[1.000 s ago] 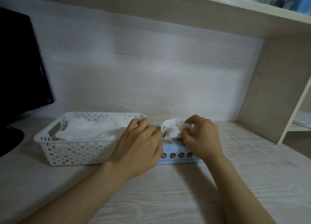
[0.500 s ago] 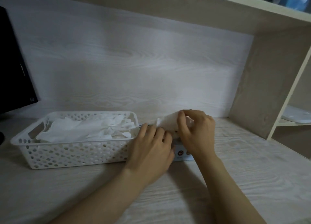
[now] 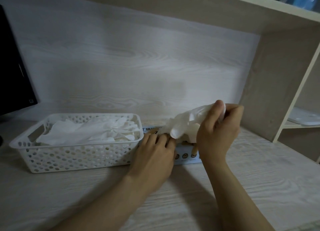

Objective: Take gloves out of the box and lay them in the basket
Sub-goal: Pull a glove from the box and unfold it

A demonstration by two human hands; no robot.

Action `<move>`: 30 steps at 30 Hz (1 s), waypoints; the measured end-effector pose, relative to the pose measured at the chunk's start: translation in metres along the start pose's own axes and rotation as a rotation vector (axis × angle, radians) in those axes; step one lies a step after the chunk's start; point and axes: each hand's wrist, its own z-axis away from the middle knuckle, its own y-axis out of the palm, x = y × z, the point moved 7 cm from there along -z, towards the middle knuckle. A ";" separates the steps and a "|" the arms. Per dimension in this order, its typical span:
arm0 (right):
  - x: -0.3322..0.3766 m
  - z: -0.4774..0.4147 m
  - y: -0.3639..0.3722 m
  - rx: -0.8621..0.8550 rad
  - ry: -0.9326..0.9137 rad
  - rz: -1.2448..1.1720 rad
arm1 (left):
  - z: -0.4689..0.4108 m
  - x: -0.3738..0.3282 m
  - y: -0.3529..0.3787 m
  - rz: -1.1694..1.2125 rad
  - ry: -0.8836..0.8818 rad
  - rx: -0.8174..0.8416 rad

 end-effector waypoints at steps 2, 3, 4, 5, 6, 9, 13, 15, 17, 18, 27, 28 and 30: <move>0.004 0.001 -0.002 0.001 -0.007 -0.027 | -0.001 0.003 -0.011 0.110 -0.010 -0.047; 0.005 0.002 0.000 0.022 -0.021 -0.032 | -0.002 0.004 -0.019 0.168 -0.017 -0.078; 0.005 0.003 0.003 0.058 -0.038 -0.028 | -0.002 0.006 -0.028 0.214 -0.025 -0.119; 0.007 0.005 0.006 0.109 -0.052 -0.024 | -0.002 0.007 -0.037 0.248 -0.035 -0.160; 0.007 0.007 0.011 0.174 -0.056 -0.030 | -0.002 0.009 -0.045 0.277 -0.046 -0.195; 0.010 0.016 0.028 0.447 0.031 -0.152 | 0.000 0.016 -0.054 0.384 -0.071 -0.230; 0.015 0.028 0.040 0.705 0.193 -0.373 | 0.004 0.024 -0.059 0.444 -0.087 -0.261; 0.009 0.030 0.043 0.752 0.335 -0.472 | 0.005 0.030 -0.068 0.407 -0.096 -0.329; 0.003 0.032 0.045 0.799 0.441 -0.536 | 0.006 0.035 -0.074 0.364 -0.080 -0.392; 0.002 0.032 0.046 0.822 0.461 -0.552 | 0.006 0.037 -0.076 0.343 -0.067 -0.413; 0.014 0.046 0.057 1.048 0.321 -0.538 | 0.007 0.062 -0.086 0.517 -0.229 -0.546; 0.014 0.047 0.058 1.062 0.309 -0.542 | 0.007 0.064 -0.087 0.544 -0.244 -0.553; 0.011 0.049 0.059 1.060 0.297 -0.459 | 0.009 0.066 -0.091 0.553 -0.272 -0.571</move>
